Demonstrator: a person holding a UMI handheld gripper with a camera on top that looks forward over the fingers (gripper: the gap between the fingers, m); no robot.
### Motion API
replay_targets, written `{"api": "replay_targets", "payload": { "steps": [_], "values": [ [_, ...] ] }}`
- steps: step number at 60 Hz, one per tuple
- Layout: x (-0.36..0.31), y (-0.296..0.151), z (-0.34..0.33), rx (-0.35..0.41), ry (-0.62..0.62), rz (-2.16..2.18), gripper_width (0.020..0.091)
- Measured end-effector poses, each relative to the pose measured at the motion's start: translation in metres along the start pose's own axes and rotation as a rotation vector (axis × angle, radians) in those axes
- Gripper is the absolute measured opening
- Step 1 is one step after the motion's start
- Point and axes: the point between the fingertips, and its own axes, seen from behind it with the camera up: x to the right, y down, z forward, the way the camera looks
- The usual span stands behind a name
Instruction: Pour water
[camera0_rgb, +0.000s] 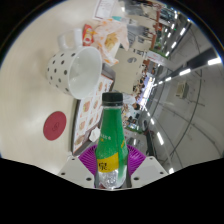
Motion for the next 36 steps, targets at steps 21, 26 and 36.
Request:
{"api": "replay_targets", "payload": {
  "steps": [21, 26, 36],
  "values": [
    [0.002, -0.007, 0.002, -0.048, -0.014, -0.333, 0.0355],
    [0.003, -0.008, 0.002, -0.039, -0.002, -0.34, 0.0357],
    [0.009, -0.003, 0.009, -0.022, -0.043, -0.038, 0.0355]
  ]
}}
